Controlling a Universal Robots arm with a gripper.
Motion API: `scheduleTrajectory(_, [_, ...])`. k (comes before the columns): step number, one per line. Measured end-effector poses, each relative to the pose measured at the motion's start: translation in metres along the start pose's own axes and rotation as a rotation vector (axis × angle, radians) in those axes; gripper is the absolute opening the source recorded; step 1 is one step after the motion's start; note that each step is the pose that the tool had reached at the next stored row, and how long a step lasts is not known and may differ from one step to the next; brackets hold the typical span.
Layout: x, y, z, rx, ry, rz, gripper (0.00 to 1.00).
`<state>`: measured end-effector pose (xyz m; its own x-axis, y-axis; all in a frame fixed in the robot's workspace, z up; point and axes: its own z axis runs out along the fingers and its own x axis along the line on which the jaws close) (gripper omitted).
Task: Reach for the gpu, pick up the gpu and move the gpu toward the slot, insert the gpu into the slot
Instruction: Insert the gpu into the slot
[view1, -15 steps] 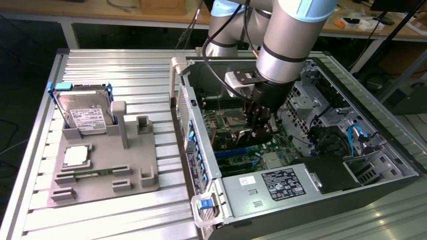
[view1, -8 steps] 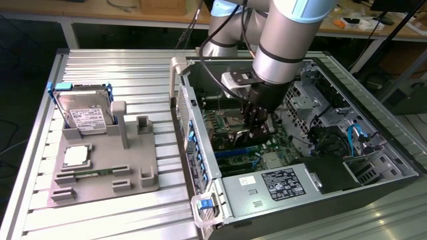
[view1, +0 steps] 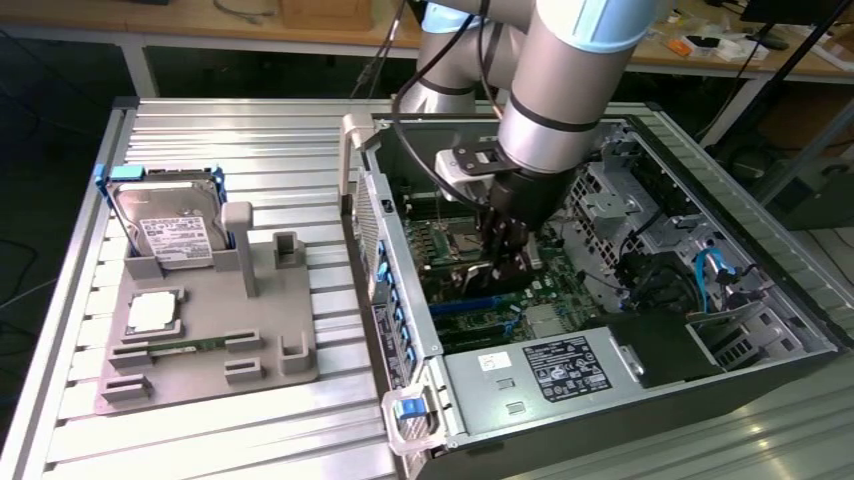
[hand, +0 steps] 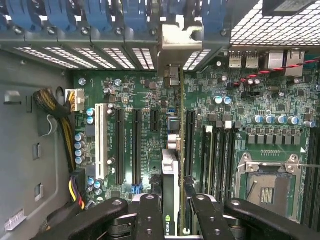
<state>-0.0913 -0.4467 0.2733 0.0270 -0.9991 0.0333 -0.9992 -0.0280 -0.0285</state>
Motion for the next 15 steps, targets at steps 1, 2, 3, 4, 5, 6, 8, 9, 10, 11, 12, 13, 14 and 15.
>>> scheduleTrajectory(1, [0.0, 0.0006, 0.0008, 0.0001, 0.0001, 0.0, 0.27])
scheduleTrajectory(2, [0.0, 0.0014, 0.0017, 0.0, 0.0001, 0.0, 0.27])
scheduleTrajectory(3, [0.0, 0.002, 0.0024, 0.0, 0.0001, 0.0, 0.27])
scheduleTrajectory(4, [0.0, 0.0027, 0.0032, 0.0, 0.0001, 0.0, 0.27])
scheduleTrajectory(5, [0.0, 0.0034, 0.0038, -0.0001, 0.0002, 0.0, 0.27])
scheduleTrajectory(6, [0.0, 0.0042, 0.0041, -0.0001, 0.0003, 0.0, 0.27])
scheduleTrajectory(8, [0.0, 0.0065, 0.0051, 0.0, 0.0, 0.0, 0.27])
scheduleTrajectory(9, [0.0, 0.0077, 0.0055, 0.0, 0.0001, 0.0, 0.27])
scheduleTrajectory(10, [0.0, 0.0085, 0.0059, 0.0001, 0.0, 0.0, 0.27])
scheduleTrajectory(11, [0.0, 0.0092, 0.0063, 0.0001, 0.0, 0.0, 0.27])
scheduleTrajectory(12, [0.0, 0.0097, 0.0066, 0.0, 0.0, 0.0, 0.27])
scheduleTrajectory(13, [0.0, 0.0101, 0.0071, 0.0001, 0.0, 0.0, 0.27])
scheduleTrajectory(14, [0.0, 0.0106, 0.0075, 0.0, 0.0, 0.0, 0.27])
scheduleTrajectory(15, [0.0, 0.0111, 0.0079, 0.0, 0.0001, 0.0, 0.27])
